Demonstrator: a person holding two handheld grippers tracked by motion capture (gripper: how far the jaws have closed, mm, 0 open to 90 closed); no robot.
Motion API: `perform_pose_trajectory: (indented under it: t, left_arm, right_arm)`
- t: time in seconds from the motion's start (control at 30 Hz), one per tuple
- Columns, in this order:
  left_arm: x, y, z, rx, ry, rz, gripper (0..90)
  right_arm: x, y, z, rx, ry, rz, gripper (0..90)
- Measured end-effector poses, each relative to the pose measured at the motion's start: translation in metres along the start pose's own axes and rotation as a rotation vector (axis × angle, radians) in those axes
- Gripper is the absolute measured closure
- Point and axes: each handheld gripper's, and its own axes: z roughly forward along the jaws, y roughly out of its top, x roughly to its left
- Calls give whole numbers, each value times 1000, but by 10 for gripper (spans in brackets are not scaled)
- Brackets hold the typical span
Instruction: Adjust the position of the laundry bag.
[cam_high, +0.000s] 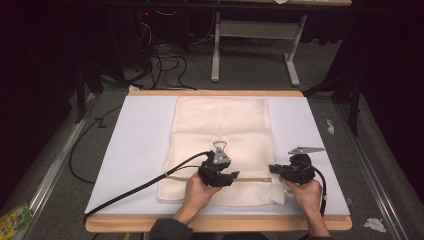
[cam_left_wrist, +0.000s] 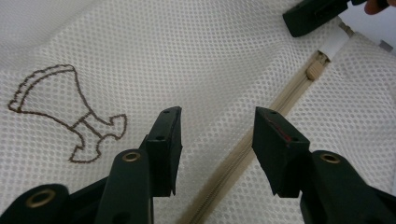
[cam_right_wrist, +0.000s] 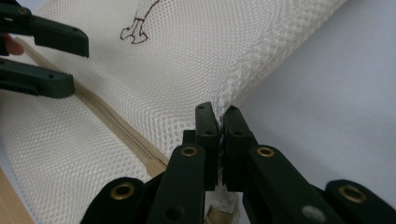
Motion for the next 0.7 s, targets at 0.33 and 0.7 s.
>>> perform_pose_trajectory:
  t: [0.33,0.7]
  left_arm:
    - [-11,5,10,-26,-39,21,578]
    - [-25,18,30,3,-126,17,615]
  right_arm:
    - [3,6,-5,-15,-3,-14,885]
    - [-3,0,-5,-40,9,8,885]
